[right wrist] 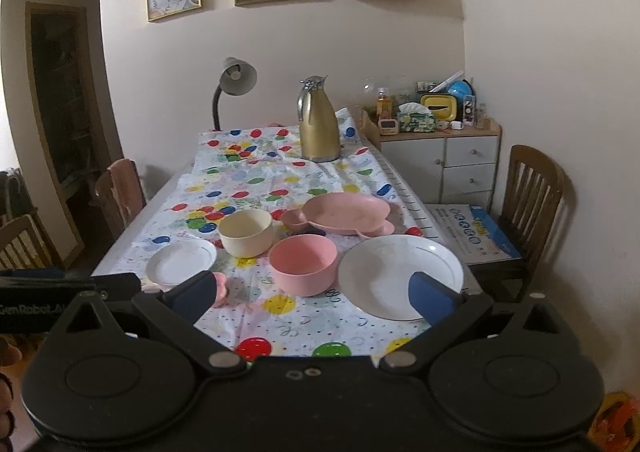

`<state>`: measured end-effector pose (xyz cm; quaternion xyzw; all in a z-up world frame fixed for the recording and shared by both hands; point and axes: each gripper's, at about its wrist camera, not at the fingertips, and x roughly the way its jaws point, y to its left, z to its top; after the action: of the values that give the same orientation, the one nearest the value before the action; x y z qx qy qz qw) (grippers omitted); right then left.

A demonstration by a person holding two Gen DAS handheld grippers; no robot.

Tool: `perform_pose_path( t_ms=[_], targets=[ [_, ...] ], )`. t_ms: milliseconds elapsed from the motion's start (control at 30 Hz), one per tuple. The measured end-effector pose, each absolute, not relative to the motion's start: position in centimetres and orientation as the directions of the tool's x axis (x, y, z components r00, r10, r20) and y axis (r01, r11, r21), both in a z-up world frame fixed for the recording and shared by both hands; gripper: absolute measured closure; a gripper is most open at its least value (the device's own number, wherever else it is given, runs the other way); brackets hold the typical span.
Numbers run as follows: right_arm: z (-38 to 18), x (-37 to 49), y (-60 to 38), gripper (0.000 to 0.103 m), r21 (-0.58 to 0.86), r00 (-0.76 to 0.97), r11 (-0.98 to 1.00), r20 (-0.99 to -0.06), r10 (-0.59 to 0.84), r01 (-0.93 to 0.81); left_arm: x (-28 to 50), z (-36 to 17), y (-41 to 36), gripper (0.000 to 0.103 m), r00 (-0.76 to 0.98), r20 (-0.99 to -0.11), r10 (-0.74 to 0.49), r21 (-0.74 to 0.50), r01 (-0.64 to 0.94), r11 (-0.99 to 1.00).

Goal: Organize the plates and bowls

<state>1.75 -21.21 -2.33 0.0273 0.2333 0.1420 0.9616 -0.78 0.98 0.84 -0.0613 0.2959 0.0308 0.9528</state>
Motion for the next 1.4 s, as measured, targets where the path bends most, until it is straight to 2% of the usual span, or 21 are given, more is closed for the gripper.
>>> perform_pose_path(
  t_ms=[833, 1400],
  targets=[
    [-1.8, 2.7, -22.0, 0.004, 0.096, 0.869, 0.961, -0.411, 0.276, -0.26, 0.0, 1.9, 0.5, 0.0, 0.83, -0.557, 0.02, -0.102, -0.092, 0.991],
    [-2.6, 4.7, -22.5, 0.006, 0.092, 0.856, 0.955, -0.425, 0.293, -0.282, 2.8, 0.3, -1.0, 0.0, 0.812, -0.583, 0.024, -0.111, -0.108, 0.988]
  ],
)
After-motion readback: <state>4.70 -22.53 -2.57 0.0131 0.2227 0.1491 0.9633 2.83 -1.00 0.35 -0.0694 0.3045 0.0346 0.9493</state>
